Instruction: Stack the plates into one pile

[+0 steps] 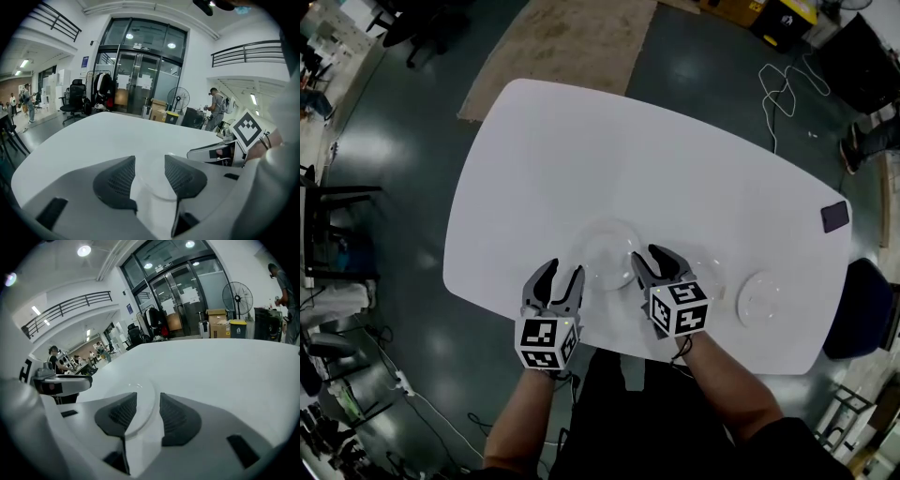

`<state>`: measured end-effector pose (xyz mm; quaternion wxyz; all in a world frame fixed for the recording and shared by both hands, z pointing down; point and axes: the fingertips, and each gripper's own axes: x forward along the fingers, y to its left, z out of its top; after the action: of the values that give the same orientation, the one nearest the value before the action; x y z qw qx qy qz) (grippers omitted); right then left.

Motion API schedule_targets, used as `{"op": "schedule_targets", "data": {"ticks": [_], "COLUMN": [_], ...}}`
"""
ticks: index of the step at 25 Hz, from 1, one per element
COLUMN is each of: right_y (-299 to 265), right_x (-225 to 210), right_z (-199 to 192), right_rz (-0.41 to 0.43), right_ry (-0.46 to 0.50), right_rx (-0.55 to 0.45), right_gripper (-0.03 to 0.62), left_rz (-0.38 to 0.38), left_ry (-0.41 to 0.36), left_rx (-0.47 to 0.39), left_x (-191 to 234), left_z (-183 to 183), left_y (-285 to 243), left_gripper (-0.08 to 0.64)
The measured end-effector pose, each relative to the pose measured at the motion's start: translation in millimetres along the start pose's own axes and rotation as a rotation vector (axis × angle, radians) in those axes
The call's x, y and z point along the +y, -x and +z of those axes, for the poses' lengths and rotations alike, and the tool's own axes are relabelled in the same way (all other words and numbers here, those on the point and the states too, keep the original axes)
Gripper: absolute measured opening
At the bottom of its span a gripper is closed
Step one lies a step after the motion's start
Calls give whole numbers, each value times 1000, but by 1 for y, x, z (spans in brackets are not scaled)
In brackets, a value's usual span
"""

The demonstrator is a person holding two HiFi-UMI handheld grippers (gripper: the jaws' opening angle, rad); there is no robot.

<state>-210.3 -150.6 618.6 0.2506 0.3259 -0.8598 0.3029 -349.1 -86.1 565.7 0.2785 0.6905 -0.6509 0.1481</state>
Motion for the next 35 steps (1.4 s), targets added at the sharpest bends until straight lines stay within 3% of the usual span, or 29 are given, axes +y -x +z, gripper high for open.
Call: {"op": "schedule_targets", "data": {"ticks": [18,29,35], "right_y": [-15,-17,-18], "right_x": [-4,-4,-7], "right_z": [-13,-16,-15], "right_rz": [-155,-210,-216], "right_ry": [124,115,97], "right_rx": [150,168,169], "right_gripper": [120,107,107], "left_rz": [6,-11,-64], "left_ry": [13,19,85], "left_rx": [26,79,101], "left_x": [10,11,0], "left_z": [-9,-24,-30], "left_y": [-5,-12,-20], "left_gripper": [201,204,206]}}
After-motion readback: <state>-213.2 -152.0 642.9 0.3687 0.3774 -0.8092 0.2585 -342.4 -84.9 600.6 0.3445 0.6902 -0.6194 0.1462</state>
